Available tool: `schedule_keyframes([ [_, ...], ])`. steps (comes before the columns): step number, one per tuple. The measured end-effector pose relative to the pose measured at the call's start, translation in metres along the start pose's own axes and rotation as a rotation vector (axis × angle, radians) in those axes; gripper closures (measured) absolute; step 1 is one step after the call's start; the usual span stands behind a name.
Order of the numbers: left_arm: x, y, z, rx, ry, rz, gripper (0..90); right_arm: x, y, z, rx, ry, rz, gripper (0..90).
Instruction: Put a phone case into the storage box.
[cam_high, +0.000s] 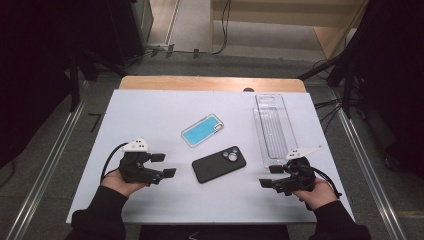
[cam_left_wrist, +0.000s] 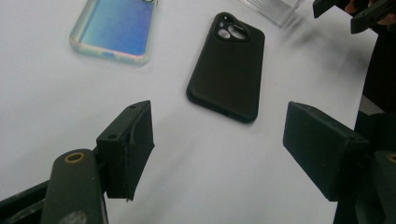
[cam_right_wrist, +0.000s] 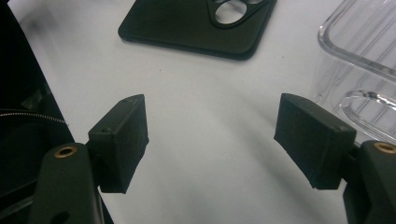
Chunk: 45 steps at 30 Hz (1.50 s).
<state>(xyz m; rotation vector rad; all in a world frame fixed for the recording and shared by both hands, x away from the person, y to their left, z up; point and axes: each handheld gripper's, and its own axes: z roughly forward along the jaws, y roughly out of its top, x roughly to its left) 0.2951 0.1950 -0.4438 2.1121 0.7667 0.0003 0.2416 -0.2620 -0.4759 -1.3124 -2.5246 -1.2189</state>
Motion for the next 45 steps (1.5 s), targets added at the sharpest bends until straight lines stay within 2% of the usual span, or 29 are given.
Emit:
schedule_keyframes([
  [6, 0.0, 0.022, 0.012, -0.033, -0.033, 0.044, 24.9, 0.001, 0.0, 0.0, 0.002, 0.003, -0.004, 23.8],
  [8, -0.002, 0.029, 0.016, -0.024, -0.048, 0.055, 25.0, 0.001, 0.0, 0.001, 0.003, 0.003, -0.003, 23.8],
  [13, -0.004, 0.042, 0.032, 0.038, -0.064, 0.04, 24.9, 0.001, 0.0, 0.001, 0.005, 0.005, -0.005, 23.8],
  [16, -0.006, 0.049, 0.04, 0.041, -0.067, 0.042, 24.9, 0.001, 0.0, 0.002, 0.006, 0.006, -0.006, 23.8],
  [21, -0.008, 0.057, 0.052, 0.037, -0.067, 0.018, 21.1, 0.001, 0.0, 0.002, 0.006, 0.006, -0.006, 23.9],
  [23, -0.008, 0.06, 0.056, 0.024, -0.08, 0.014, 17.3, 0.002, 0.0, 0.002, 0.007, 0.006, -0.005, 23.8],
  [25, -0.009, 0.063, 0.062, 0.008, -0.071, 0.021, 0.0, 0.002, 0.0, 0.002, 0.01, 0.007, -0.004, 23.8],
  [29, -0.01, 0.069, 0.072, 0.028, -0.076, 0.022, 0.0, 0.002, 0.0, 0.002, 0.008, 0.008, -0.003, 23.8],
  [31, -0.012, 0.071, 0.078, 0.042, -0.076, 0.041, 0.0, 0.001, 0.0, 0.002, 0.008, 0.008, -0.003, 23.8],
  [34, -0.016, 0.074, 0.083, 0.039, -0.091, 0.062, 0.0, 0.002, 0.001, 0.002, 0.01, 0.01, -0.006, 23.8],
  [39, -0.019, 0.077, 0.093, 0.032, -0.111, 0.068, 0.0, 0.002, 0.001, 0.002, 0.009, 0.01, -0.006, 23.8],
  [45, -0.023, 0.081, 0.106, 0.045, -0.114, 0.088, 0.0, 0.0, 0.001, 0.002, 0.004, 0.012, -0.003, 23.9],
])
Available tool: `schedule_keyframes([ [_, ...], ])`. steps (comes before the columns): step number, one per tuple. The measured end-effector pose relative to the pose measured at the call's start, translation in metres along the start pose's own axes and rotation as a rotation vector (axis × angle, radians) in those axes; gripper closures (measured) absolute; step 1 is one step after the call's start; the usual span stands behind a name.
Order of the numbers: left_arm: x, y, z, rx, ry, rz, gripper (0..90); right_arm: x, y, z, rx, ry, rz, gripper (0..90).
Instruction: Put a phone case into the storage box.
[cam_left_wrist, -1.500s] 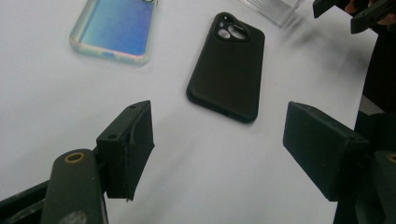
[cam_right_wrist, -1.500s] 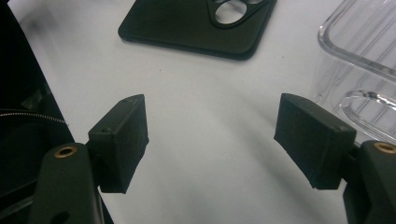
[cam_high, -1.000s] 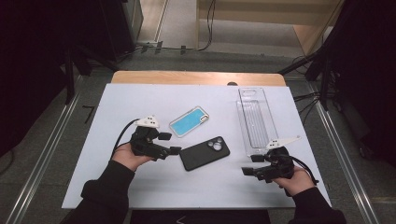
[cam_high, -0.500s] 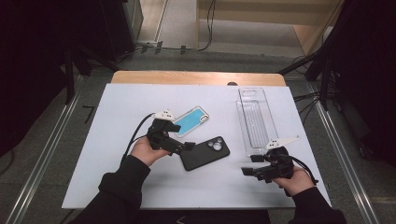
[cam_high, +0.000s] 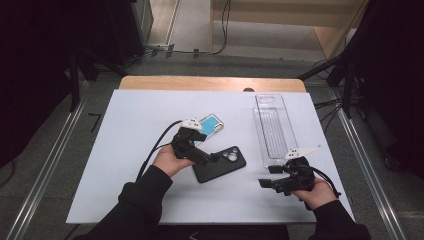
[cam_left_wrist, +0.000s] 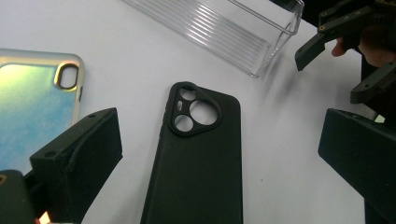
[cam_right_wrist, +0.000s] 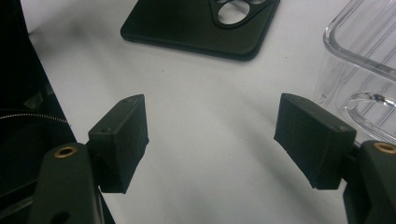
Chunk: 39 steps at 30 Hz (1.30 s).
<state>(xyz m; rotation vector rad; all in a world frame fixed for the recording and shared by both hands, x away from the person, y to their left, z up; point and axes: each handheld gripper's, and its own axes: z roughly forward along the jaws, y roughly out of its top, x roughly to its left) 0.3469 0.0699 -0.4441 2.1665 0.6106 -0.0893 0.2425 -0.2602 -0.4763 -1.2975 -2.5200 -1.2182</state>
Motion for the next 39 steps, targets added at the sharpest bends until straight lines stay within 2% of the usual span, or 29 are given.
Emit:
schedule_keyframes([
  [4, -0.002, 0.002, 0.007, -0.009, -0.004, 0.022, 0.0, 0.0, 0.0, 0.0, 0.0, 0.0, -0.001, 23.8],
  [8, 0.0, -0.001, 0.011, 0.02, 0.011, 0.036, 0.0, 0.0, 0.0, 0.0, 0.0, 0.0, -0.001, 23.8],
  [12, -0.001, -0.003, 0.017, 0.023, 0.009, 0.048, 0.0, 0.0, 0.0, 0.0, 0.003, 0.001, -0.001, 23.8],
  [16, 0.0, -0.007, 0.023, 0.051, 0.012, 0.043, 0.0, 0.0, 0.0, 0.0, 0.003, -0.001, -0.002, 23.8],
  [17, 0.001, -0.009, 0.025, 0.055, 0.001, 0.026, 0.0, 0.0, 0.0, 0.0, 0.003, -0.001, -0.002, 23.8],
  [19, 0.001, -0.012, 0.027, 0.051, 0.002, 0.017, 0.0, 0.0, 0.0, 0.0, 0.004, -0.001, -0.003, 23.8],
  [25, -0.001, -0.018, 0.036, 0.086, 0.01, 0.049, 0.0, 0.001, 0.0, 0.001, 0.005, -0.001, -0.005, 23.8],
  [33, 0.0, -0.027, 0.044, 0.11, 0.015, 0.056, 0.0, 0.001, 0.0, 0.002, 0.016, -0.001, -0.009, 23.8],
  [35, 0.002, -0.029, 0.046, 0.111, 0.008, 0.042, 0.0, 0.001, 0.0, 0.002, 0.018, -0.002, -0.009, 23.8],
  [37, 0.003, -0.031, 0.048, 0.128, 0.011, 0.026, 0.0, 0.001, 0.0, 0.002, 0.017, -0.004, -0.009, 23.8],
  [39, 0.002, -0.033, 0.05, 0.151, 0.018, 0.042, 0.0, 0.001, -0.001, 0.002, 0.018, -0.004, -0.007, 23.8],
])
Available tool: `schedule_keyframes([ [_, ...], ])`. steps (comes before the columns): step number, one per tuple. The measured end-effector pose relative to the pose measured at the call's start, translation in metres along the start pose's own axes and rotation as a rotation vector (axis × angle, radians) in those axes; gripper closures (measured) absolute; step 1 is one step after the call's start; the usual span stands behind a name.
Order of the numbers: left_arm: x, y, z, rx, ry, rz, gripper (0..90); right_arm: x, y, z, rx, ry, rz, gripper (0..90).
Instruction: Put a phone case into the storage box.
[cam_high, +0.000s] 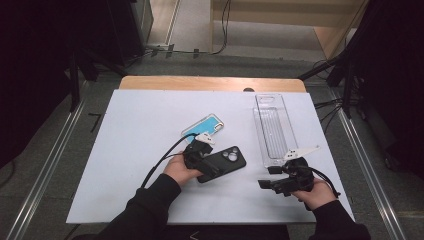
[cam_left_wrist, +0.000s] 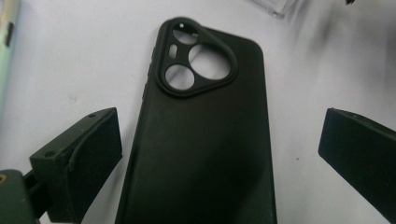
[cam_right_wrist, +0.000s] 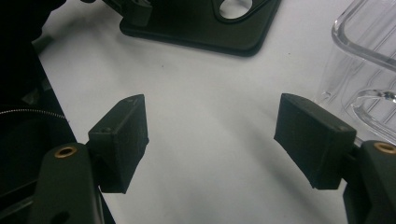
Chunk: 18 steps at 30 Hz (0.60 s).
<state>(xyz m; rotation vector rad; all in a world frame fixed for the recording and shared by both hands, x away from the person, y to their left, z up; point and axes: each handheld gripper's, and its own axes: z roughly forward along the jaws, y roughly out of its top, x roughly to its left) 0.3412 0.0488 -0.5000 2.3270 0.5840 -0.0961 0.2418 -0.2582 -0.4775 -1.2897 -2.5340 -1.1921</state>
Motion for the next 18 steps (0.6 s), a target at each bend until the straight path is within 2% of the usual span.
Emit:
schedule_keyframes([
  [2, 0.0, -0.002, 0.004, 0.021, 0.0, 0.014, 0.0, 0.0, 0.0, 0.0, 0.0, -0.001, -0.002, 23.8],
  [11, -0.004, -0.002, 0.006, 0.046, 0.028, 0.064, 0.0, -0.001, 0.0, 0.001, 0.003, -0.004, -0.001, 23.8],
  [18, -0.012, -0.004, 0.008, 0.065, 0.105, 0.153, 4.2, -0.001, 0.0, 0.002, 0.004, -0.007, -0.001, 23.8],
])
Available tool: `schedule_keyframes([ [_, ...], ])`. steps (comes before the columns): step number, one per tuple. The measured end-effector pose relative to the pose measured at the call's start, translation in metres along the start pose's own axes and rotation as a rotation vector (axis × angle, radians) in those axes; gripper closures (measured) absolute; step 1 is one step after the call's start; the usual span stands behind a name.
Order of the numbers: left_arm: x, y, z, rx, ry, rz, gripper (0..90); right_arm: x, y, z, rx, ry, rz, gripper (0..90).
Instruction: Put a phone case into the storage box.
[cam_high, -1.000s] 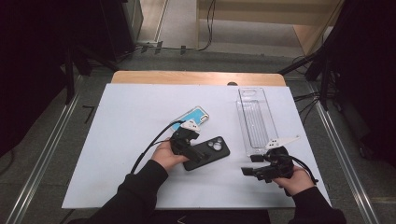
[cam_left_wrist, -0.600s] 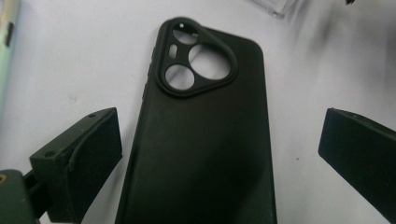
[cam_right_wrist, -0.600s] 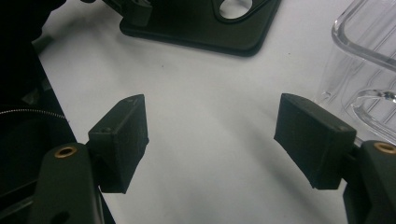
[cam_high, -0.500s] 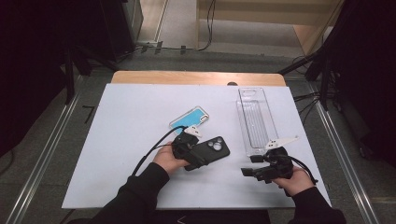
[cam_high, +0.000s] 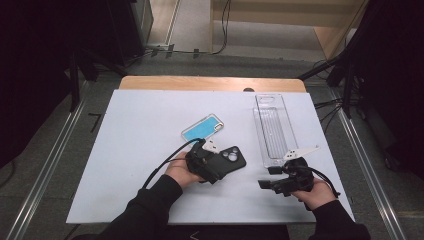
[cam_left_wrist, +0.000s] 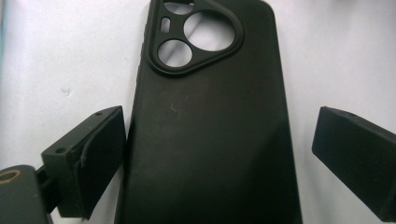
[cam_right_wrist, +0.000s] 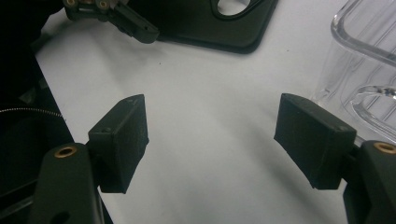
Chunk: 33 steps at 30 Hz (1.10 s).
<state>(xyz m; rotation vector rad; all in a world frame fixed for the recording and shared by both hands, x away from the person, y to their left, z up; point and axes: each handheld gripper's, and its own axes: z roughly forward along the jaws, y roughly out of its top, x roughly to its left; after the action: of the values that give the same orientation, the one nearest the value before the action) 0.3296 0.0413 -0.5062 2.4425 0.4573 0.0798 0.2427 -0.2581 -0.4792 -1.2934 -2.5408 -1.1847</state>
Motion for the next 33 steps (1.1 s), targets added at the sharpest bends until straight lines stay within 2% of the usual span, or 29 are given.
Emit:
schedule_keyframes([
  [4, -0.007, 0.0, 0.001, 0.02, 0.068, 0.037, 8.0, 0.0, 0.0, 0.0, 0.001, 0.0, 0.0, 23.8],
  [7, -0.007, -0.002, 0.001, 0.0, 0.074, 0.019, 9.8, 0.0, 0.0, 0.0, 0.003, -0.001, 0.0, 23.8],
  [8, -0.007, -0.002, 0.0, -0.003, 0.08, 0.024, 11.1, 0.0, 0.0, 0.0, 0.004, 0.0, 0.001, 23.8],
  [20, -0.006, -0.002, -0.001, -0.01, 0.075, 0.016, 14.8, -0.001, 0.0, 0.001, 0.007, 0.001, 0.001, 23.8],
  [24, -0.004, -0.002, -0.003, -0.024, 0.061, -0.011, 15.2, -0.001, 0.001, 0.0, 0.005, -0.002, 0.004, 23.6],
  [26, -0.004, 0.001, -0.007, -0.035, 0.052, -0.004, 15.2, -0.001, 0.001, -0.001, -0.001, 0.001, 0.009, 23.2],
  [29, -0.005, 0.006, -0.017, -0.073, 0.03, -0.015, 15.2, -0.001, 0.001, -0.002, -0.008, 0.003, 0.008, 23.1],
  [33, -0.006, 0.012, -0.03, -0.102, 0.022, -0.028, 15.2, 0.0, 0.002, -0.002, -0.015, 0.013, -0.003, 22.3],
])
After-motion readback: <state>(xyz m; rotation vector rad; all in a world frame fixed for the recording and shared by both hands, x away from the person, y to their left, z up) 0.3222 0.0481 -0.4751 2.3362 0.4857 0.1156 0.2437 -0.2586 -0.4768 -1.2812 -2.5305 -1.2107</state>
